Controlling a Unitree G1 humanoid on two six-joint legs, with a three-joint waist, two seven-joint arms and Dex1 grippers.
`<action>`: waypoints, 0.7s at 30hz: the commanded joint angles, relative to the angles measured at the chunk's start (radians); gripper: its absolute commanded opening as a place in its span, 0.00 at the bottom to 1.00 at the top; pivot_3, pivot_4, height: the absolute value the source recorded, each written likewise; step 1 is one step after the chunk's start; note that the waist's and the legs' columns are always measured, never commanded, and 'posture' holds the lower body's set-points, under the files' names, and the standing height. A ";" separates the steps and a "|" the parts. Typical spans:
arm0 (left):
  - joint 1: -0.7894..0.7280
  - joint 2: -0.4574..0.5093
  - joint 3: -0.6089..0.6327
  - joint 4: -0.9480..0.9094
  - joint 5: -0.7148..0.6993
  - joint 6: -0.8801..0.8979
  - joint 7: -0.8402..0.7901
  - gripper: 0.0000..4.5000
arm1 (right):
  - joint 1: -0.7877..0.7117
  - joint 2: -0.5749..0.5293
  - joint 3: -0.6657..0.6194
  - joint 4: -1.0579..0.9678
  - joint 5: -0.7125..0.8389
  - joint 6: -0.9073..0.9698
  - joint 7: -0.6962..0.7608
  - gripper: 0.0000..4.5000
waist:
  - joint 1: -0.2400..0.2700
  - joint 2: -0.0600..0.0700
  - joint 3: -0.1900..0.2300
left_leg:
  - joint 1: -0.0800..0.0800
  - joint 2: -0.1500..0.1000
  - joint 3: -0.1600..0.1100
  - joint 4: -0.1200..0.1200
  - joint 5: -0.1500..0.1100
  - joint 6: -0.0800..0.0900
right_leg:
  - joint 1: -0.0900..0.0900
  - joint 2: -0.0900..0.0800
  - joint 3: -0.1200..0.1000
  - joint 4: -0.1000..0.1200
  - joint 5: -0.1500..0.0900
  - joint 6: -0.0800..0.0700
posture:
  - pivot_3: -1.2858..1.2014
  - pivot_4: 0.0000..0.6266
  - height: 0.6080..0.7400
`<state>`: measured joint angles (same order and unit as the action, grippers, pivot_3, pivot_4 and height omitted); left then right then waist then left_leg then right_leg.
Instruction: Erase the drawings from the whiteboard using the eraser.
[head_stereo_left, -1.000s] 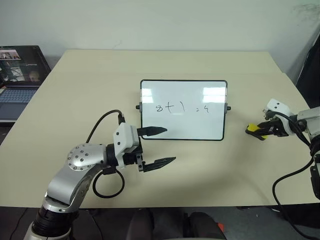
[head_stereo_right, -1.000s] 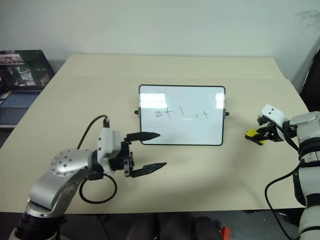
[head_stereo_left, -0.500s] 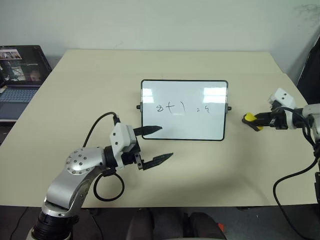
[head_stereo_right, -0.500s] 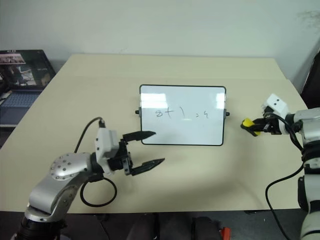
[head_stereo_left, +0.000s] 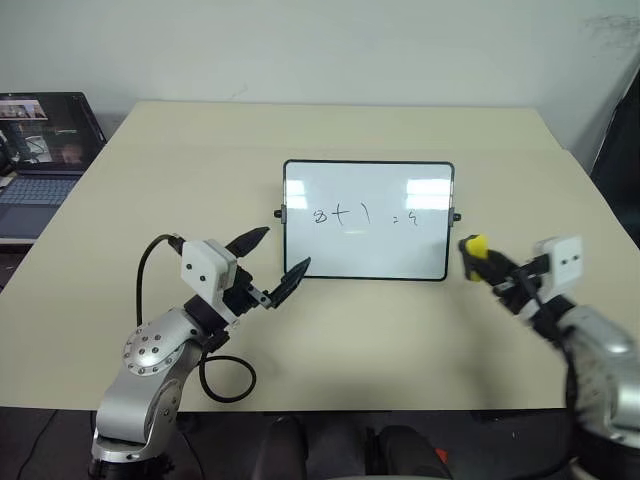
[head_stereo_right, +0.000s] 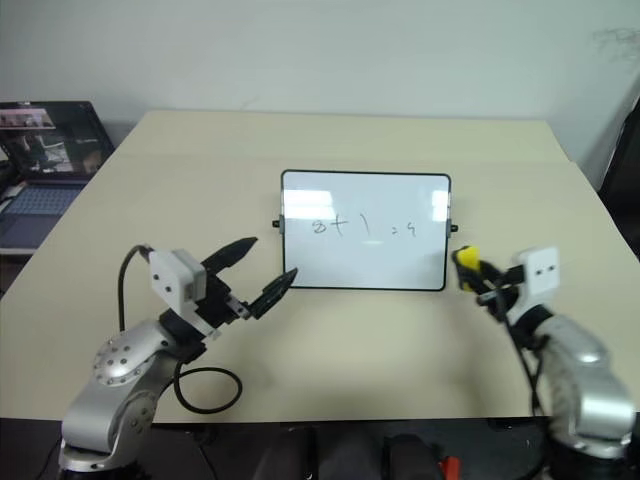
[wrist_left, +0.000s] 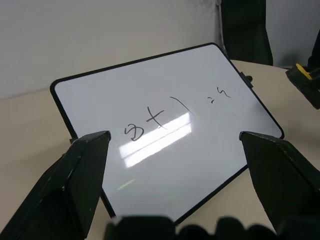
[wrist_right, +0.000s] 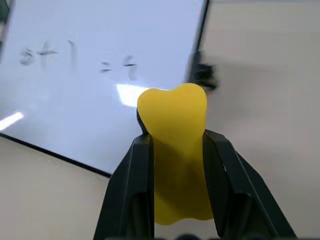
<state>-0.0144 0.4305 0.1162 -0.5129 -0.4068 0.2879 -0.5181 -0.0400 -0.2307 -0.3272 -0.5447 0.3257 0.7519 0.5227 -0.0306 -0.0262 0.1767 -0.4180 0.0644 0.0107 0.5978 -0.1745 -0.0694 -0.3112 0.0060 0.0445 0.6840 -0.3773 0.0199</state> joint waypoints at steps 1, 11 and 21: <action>-0.006 -0.035 0.010 0.016 0.042 -0.058 0.051 1.00 | 0.040 0.094 0.049 -0.056 -0.008 -0.113 -0.104 0.22 | 0.000 0.000 0.000 | 0.000 0.000 0.000 0.000 0.000 0.000 | 0.000 0.000 0.000 0.000 0.000 0.000 | 0.52 0.24 1.00; -0.030 -0.086 0.029 0.062 0.128 -0.159 0.129 1.00 | 0.112 0.073 0.135 -0.072 -0.047 -0.357 -0.135 0.22 | 0.001 0.000 0.000 | -0.003 0.000 0.001 -0.001 0.000 0.000 | -0.003 0.000 0.000 -0.002 0.001 0.001 | 0.52 0.24 1.00; 0.094 -0.110 0.069 0.024 0.093 -0.165 0.163 1.00 | 0.203 0.025 0.120 -0.073 -0.018 -0.438 -0.135 0.22 | 0.001 -0.001 0.000 | -0.003 0.000 0.001 -0.002 0.000 0.000 | -0.003 0.000 0.001 -0.003 0.001 0.001 | 0.52 0.24 1.00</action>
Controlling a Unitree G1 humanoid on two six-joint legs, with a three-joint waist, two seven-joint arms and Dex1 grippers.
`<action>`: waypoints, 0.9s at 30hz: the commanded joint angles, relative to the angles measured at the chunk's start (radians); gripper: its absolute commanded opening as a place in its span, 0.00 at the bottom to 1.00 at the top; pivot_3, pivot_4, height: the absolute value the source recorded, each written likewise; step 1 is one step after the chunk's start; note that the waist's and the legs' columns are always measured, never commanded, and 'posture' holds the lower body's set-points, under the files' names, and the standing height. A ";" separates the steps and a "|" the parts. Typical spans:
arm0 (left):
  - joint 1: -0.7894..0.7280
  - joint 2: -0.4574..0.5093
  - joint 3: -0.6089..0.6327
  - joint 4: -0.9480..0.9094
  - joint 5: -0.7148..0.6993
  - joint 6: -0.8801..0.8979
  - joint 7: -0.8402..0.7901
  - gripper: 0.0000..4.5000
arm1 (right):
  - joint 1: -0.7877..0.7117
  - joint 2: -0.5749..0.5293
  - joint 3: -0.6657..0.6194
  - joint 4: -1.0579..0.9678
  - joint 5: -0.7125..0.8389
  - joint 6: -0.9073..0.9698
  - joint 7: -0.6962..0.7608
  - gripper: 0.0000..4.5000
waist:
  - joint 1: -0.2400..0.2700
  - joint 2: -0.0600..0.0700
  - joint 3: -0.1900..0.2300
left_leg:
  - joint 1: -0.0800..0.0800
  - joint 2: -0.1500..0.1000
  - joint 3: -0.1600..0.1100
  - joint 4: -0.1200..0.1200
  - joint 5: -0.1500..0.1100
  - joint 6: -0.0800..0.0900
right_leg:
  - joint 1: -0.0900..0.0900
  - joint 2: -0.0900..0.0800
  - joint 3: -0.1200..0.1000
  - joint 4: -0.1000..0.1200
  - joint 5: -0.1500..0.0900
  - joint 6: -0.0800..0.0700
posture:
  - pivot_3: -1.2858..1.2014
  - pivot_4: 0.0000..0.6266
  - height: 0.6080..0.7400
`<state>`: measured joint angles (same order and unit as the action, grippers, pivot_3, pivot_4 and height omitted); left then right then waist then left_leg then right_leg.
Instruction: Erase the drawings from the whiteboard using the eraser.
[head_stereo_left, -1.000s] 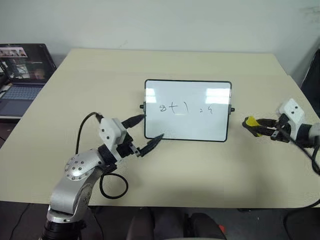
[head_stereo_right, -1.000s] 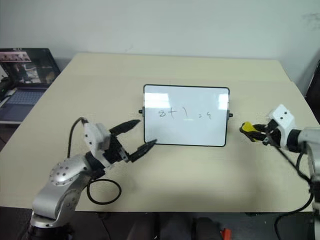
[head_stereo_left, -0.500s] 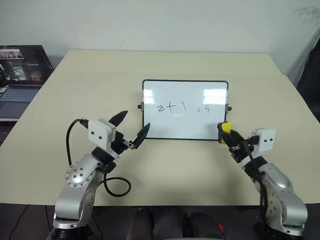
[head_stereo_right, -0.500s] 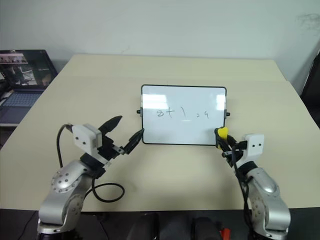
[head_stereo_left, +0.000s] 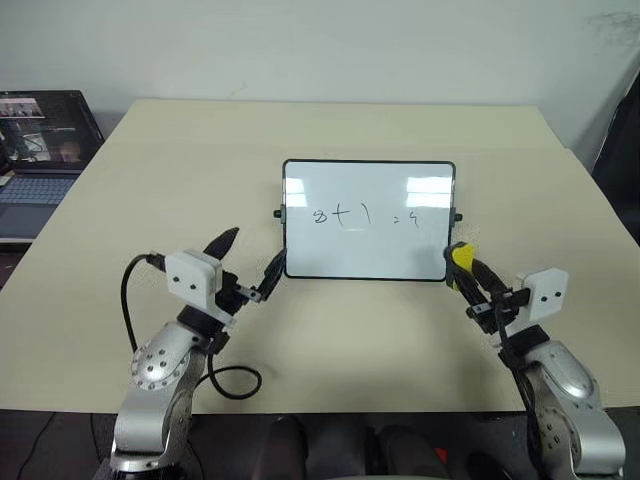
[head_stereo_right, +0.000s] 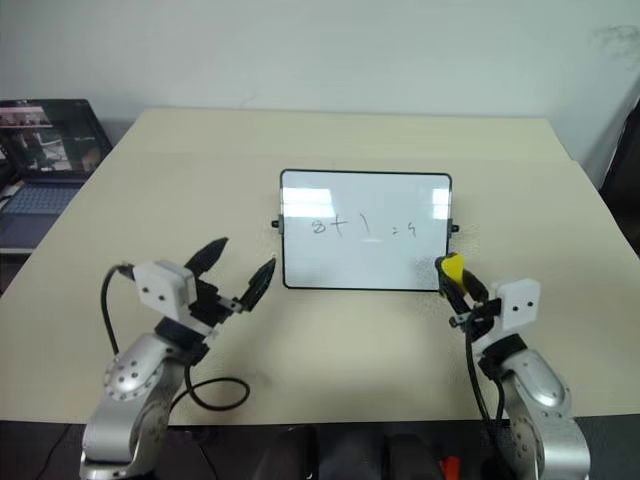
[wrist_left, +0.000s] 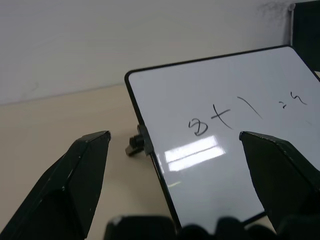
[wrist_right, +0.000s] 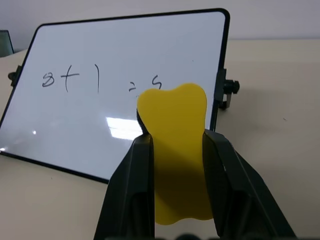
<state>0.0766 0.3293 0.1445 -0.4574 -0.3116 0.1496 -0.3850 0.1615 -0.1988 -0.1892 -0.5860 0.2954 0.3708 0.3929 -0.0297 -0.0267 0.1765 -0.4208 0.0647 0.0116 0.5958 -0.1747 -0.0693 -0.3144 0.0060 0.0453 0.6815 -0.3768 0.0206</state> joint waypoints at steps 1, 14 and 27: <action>0.003 -0.012 0.042 -0.027 0.003 -0.030 0.035 1.00 | -0.001 -0.005 -0.015 -0.024 0.013 -0.063 -0.010 0.22 | 0.000 0.000 0.000 | 0.000 0.000 0.000 0.000 0.000 0.000 | 0.000 0.000 -0.001 0.000 0.000 0.000 | 0.52 0.24 1.00; 0.010 0.003 0.031 -0.051 -0.009 0.014 0.020 1.00 | -0.074 -0.047 0.034 0.064 -0.004 -0.125 -0.019 0.22 | 0.000 -0.001 -0.001 | 0.001 0.000 0.000 -0.001 0.000 0.000 | 0.000 0.000 0.000 0.000 0.000 0.000 | 0.52 0.24 1.00; 0.046 -0.019 0.028 -0.064 0.023 0.010 0.066 1.00 | -0.051 -0.095 0.051 0.051 0.005 -0.135 0.006 0.22 | 0.000 -0.001 -0.001 | 0.001 0.000 0.000 -0.001 0.000 0.000 | 0.000 0.000 0.000 0.000 0.000 0.000 | 0.52 0.24 1.00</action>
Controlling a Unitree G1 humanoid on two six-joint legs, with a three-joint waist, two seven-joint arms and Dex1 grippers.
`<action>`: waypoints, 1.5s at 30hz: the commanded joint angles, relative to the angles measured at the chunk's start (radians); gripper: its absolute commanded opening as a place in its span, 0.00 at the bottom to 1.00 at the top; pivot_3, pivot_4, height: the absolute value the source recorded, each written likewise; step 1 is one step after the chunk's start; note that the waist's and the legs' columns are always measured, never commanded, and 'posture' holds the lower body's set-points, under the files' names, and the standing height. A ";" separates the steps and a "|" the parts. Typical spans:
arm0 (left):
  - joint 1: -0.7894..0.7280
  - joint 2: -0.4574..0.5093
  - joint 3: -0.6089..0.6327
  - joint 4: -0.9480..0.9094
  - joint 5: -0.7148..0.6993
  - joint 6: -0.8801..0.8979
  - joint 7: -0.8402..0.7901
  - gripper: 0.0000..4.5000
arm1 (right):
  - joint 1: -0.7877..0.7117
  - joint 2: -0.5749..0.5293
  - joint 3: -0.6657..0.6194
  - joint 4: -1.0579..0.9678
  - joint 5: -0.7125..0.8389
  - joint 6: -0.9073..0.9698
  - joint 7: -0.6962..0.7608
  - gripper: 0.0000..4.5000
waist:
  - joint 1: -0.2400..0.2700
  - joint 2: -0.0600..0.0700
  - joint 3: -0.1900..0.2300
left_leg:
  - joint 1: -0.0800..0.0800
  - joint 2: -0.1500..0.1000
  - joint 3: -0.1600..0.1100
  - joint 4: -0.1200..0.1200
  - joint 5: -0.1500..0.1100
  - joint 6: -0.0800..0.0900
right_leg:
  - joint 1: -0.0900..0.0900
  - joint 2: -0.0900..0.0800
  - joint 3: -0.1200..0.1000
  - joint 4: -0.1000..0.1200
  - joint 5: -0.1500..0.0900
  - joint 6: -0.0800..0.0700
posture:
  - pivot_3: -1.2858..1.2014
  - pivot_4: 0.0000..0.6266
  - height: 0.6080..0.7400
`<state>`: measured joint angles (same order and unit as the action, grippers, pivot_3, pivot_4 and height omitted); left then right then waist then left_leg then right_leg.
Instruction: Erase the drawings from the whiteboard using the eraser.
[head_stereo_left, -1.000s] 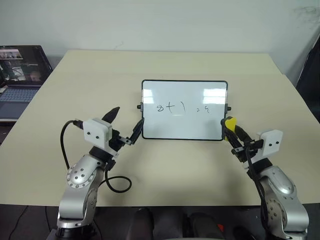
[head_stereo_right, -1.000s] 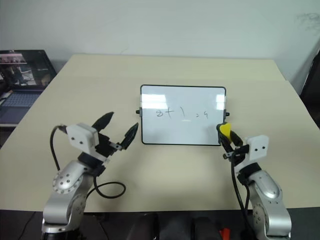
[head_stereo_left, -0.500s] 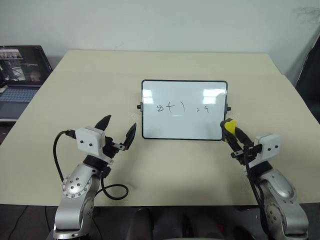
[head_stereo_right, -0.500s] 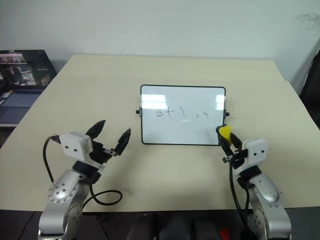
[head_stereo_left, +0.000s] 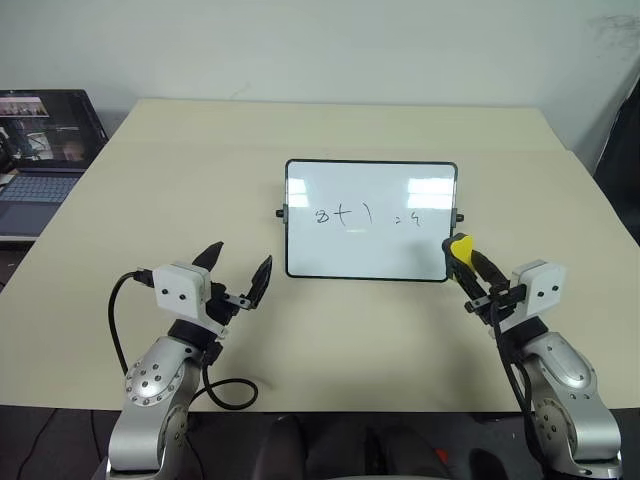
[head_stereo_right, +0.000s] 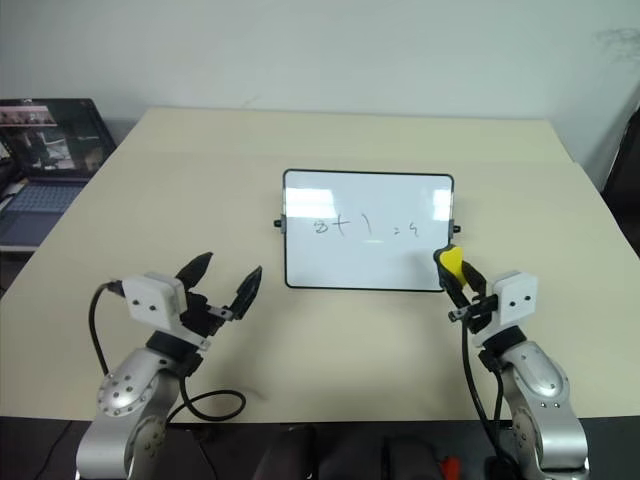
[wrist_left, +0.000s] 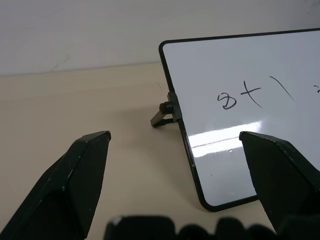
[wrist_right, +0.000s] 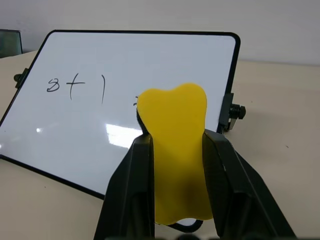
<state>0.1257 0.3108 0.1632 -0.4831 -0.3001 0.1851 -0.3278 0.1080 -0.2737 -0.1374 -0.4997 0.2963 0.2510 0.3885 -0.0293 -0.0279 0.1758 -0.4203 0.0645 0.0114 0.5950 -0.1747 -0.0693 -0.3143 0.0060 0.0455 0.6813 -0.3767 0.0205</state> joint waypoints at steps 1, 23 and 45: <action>0.000 0.002 0.009 -0.036 0.016 -0.027 0.009 1.00 | 0.004 -0.027 0.003 -0.035 -0.001 -0.017 0.016 0.22 | 0.000 0.000 0.000 | 0.000 0.000 0.000 0.000 0.000 0.000 | 0.000 0.000 0.000 0.000 0.000 0.000 | 0.52 0.24 1.00; -0.202 0.309 0.052 0.020 -0.204 0.327 -0.225 1.00 | -0.196 -0.232 0.149 -0.124 0.040 0.216 0.159 0.22 | -0.005 -0.001 0.001 | 0.000 0.000 -0.001 -0.001 0.000 0.000 | -0.001 0.000 0.001 0.000 0.000 0.000 | 0.52 0.24 1.00; -0.229 0.443 0.038 0.120 -0.137 0.302 -0.399 1.00 | -0.984 -0.173 0.642 0.336 -0.508 0.164 0.165 0.22 | 0.001 -0.002 0.001 | -0.006 0.001 -0.003 -0.001 0.000 0.000 | -0.007 0.000 -0.001 0.000 0.000 0.000 | 0.52 0.24 1.00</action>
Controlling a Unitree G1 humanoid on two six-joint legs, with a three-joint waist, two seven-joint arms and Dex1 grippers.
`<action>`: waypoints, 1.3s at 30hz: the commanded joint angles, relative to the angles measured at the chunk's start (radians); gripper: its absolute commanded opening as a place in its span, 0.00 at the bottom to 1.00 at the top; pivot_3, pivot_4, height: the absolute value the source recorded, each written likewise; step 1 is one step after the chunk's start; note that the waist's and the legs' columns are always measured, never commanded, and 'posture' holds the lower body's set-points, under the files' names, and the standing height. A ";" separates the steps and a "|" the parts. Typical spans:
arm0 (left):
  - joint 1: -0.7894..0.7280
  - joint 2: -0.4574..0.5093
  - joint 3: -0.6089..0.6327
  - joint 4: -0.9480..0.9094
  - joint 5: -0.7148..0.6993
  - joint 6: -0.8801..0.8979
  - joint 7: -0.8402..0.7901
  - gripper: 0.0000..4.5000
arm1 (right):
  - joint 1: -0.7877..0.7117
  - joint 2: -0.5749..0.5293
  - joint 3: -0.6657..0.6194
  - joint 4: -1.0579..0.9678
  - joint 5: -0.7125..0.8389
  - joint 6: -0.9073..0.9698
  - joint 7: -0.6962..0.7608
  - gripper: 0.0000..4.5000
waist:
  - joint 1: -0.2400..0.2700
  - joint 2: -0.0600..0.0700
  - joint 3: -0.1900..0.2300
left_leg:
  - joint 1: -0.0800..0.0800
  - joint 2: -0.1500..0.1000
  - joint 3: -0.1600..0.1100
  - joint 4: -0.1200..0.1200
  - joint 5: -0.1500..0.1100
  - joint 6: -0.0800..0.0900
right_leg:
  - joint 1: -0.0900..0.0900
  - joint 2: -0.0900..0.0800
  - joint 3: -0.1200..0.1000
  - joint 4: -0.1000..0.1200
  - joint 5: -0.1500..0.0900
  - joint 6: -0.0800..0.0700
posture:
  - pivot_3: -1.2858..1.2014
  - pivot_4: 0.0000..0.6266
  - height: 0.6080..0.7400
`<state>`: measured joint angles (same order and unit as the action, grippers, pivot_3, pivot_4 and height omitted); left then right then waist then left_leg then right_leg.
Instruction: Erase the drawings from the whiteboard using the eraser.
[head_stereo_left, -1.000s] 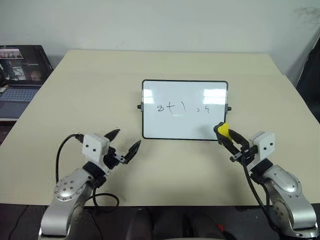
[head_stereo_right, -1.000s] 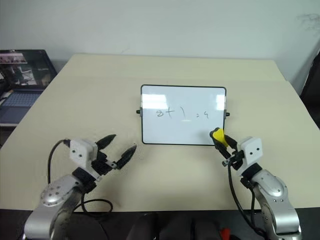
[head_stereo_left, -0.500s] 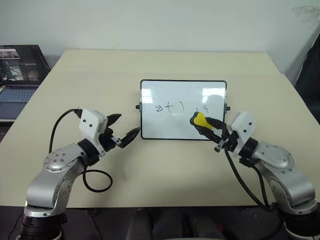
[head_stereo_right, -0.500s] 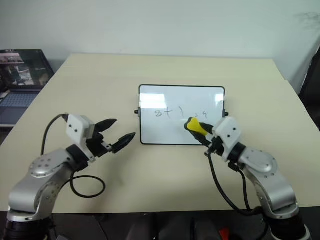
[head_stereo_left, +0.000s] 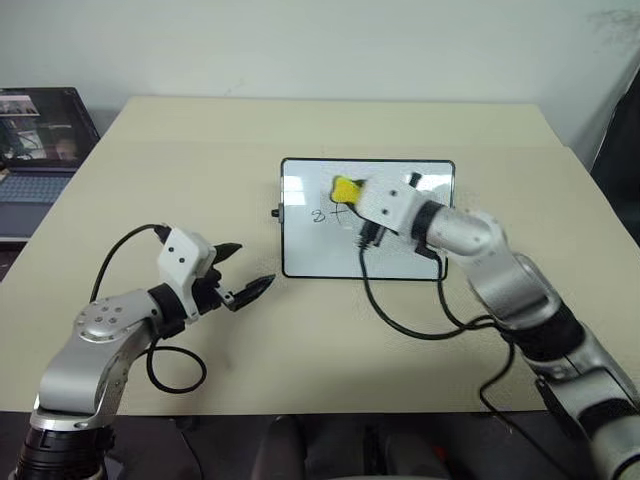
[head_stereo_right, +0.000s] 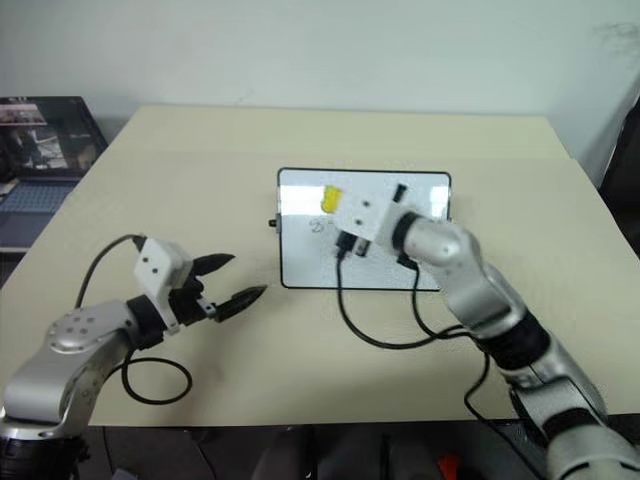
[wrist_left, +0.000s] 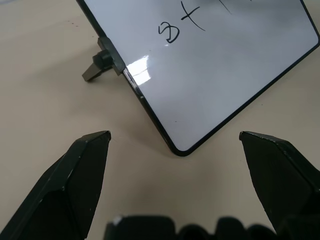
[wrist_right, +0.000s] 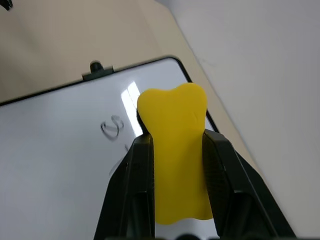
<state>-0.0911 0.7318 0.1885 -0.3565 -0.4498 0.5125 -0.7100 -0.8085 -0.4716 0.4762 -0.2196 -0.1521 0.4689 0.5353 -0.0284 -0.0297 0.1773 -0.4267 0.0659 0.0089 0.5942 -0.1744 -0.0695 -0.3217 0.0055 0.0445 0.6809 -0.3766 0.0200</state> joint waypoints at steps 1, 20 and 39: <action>-0.012 0.030 0.007 -0.008 0.021 -0.033 -0.028 1.00 | -0.113 0.047 0.052 0.102 -0.080 -0.073 0.036 0.22 | 0.000 0.000 0.000 | 0.000 0.000 0.000 0.000 0.000 0.000 | 0.000 0.000 0.000 0.000 0.000 0.000 | 0.52 0.24 1.00; -0.034 0.021 -0.013 0.000 0.099 -0.113 -0.049 1.00 | -0.298 0.154 0.067 0.446 -0.230 -0.202 0.119 0.22 | -0.003 0.000 0.000 | -0.002 0.000 0.002 0.000 0.000 0.000 | -0.006 -0.005 0.000 0.005 0.000 0.000 | 0.52 0.24 1.00; -0.024 0.006 -0.044 -0.028 0.096 -0.116 -0.053 1.00 | -0.280 0.218 0.108 0.737 -0.317 -0.313 0.145 0.22 | -0.005 -0.001 0.000 | -0.003 0.000 0.002 0.008 0.001 0.000 | -0.011 -0.004 0.000 0.019 0.000 0.000 | 0.52 0.24 1.00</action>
<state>-0.1141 0.7404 0.1416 -0.3471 -0.3501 0.4095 -0.7609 -1.1180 -0.2526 0.5709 0.4776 -0.4534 0.1535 0.6584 -0.0335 -0.0303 0.1769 -0.4291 0.0661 0.0110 0.6032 -0.1733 -0.0691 -0.3325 0.0011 0.0445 0.7007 -0.3764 0.0198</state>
